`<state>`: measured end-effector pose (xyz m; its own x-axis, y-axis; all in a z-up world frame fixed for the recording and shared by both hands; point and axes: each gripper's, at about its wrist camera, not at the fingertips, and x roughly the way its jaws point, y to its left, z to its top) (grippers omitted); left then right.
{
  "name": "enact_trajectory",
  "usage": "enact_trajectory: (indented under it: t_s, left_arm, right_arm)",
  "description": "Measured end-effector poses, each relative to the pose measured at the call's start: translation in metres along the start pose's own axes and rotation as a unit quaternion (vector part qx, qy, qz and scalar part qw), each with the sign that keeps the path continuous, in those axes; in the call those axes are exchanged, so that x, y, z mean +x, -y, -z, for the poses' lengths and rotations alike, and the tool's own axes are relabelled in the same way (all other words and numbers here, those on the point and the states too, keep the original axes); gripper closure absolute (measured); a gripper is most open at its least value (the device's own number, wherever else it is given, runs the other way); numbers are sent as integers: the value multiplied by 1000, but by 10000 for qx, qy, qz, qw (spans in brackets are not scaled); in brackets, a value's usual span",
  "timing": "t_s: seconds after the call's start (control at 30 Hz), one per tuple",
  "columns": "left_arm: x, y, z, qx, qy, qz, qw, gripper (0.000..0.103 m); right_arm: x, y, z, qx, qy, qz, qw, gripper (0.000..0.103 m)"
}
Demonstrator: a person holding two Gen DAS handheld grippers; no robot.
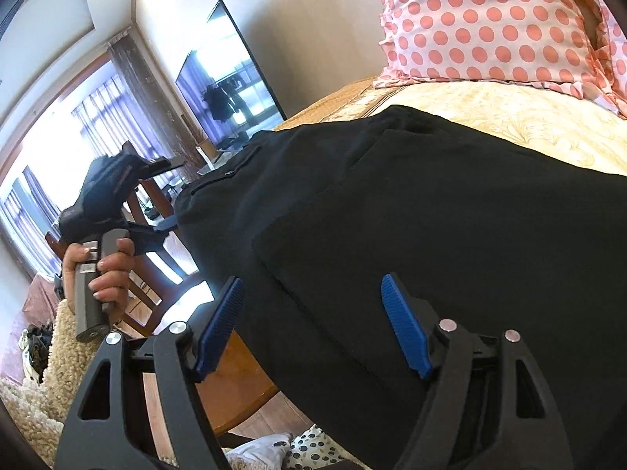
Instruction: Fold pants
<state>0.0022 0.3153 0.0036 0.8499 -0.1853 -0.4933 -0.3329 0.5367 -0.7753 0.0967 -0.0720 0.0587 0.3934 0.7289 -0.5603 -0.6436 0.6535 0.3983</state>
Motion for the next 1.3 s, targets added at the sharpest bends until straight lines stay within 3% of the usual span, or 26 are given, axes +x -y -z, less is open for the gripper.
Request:
enact_trajectory:
  t_s: [0.13,0.2,0.27,0.33,0.4,0.5,0.6,0.7,0.8,0.9,0.93,1.0,1.03,1.07,1.1,1.13,1.17,1.23,1.3]
  left_arm:
    - [5,-14,-7,-413,160,41,9990,32]
    - [11,-18,-13,-532,243,-79,9983,46]
    - [16,-22,-16,-617,254,-325,9972,80]
    - [18,-25,-16,-654,294,-428,9965,84]
    - [17,-16,-13,-407,431,-637,9962,87]
    - [14,31,-4,722,818,-1366,9846,88]
    - [10,80,6,1472,1027,-1438,9732,89]
    - [12,151,32,2551,1102,-1298,9518,89]
    - [20,233,92,3867,921,-806,9141,89]
    - [26,282,161,4846,524,-82,8732,89]
    - [30,296,198,5248,244,269,8504,88]
    - [42,306,253,5839,-306,604,8090,88]
    - [53,303,287,6161,-694,683,7816,88]
    - [61,296,309,6363,-924,658,7631,88]
    - [70,288,326,6501,-1083,551,7501,88]
    - [81,277,339,6582,-1188,384,7425,88]
    - [88,269,342,6499,-1431,405,7453,88]
    - [95,260,338,6201,-1711,442,7643,88]
    - [91,262,334,6219,-1582,462,7656,88]
  right_arm:
    - [-4,2,2,14,52,-13,10000,28]
    - [-8,2,4,14,101,-38,9999,28]
    - [-18,4,8,5,209,-43,9998,28]
    - [-31,8,13,-12,336,11,9994,27]
    - [-46,15,20,-5,481,100,9988,23]
    - [-73,28,30,119,738,206,9970,23]
    - [-104,43,38,296,1093,374,9929,23]
    - [-137,68,47,633,1441,716,9849,22]
    - [-162,92,60,1039,1700,1049,9743,22]
    - [-194,115,78,1518,2031,1463,9562,22]
    - [-201,121,83,1624,2085,1574,9515,22]
    - [-218,135,95,1933,2209,1838,9381,22]
    - [-224,141,100,2067,2248,1926,9326,22]
    - [-230,146,104,2185,2278,1998,9276,22]
    - [-233,151,108,2253,2295,2033,9248,21]
    - [-238,155,111,2309,2334,2083,9213,21]
    - [-241,157,113,2303,2363,2165,9188,20]
    - [-245,161,114,2317,2361,2250,9165,20]
    - [-245,165,113,2336,2396,2266,9147,20]
